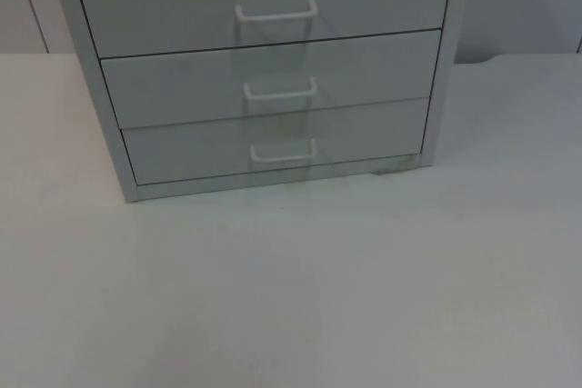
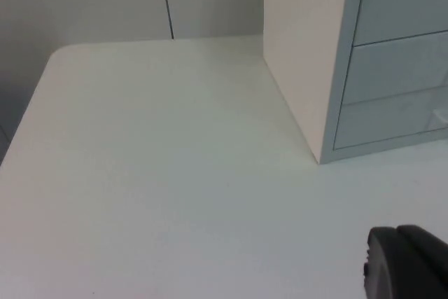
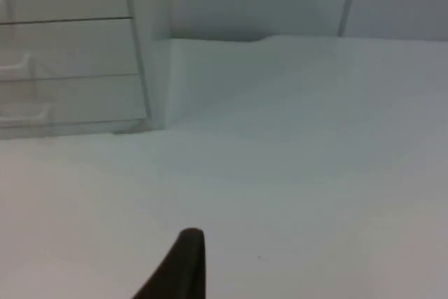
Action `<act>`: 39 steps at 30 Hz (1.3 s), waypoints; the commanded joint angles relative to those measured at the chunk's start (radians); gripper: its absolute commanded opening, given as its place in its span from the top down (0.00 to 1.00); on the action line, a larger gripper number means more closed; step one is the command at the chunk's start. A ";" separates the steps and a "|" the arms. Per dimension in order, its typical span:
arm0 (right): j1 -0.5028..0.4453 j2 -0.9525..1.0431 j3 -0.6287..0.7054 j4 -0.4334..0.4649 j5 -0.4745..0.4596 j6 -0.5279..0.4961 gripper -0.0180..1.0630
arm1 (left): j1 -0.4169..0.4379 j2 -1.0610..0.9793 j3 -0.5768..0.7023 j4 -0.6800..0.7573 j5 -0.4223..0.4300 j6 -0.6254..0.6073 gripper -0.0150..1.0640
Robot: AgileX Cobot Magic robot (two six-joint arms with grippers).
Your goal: Open the drawer with the left hand, place the block into the drawer with the right hand, then close the drawer with the left hand.
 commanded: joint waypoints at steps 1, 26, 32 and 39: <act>-0.003 -0.033 0.013 -0.081 0.038 0.084 0.01 | 0.005 -0.004 0.005 -0.011 -0.006 -0.005 0.99; -0.003 -0.033 0.039 -0.153 0.065 0.120 0.01 | 0.005 -0.004 0.033 0.011 0.063 -0.001 0.99; -0.003 -0.033 0.039 -0.153 0.065 0.120 0.01 | 0.005 -0.004 0.033 0.011 0.063 0.002 0.95; -0.003 -0.033 0.039 -0.153 0.065 0.120 0.01 | 0.005 -0.004 0.033 0.009 0.063 0.002 0.25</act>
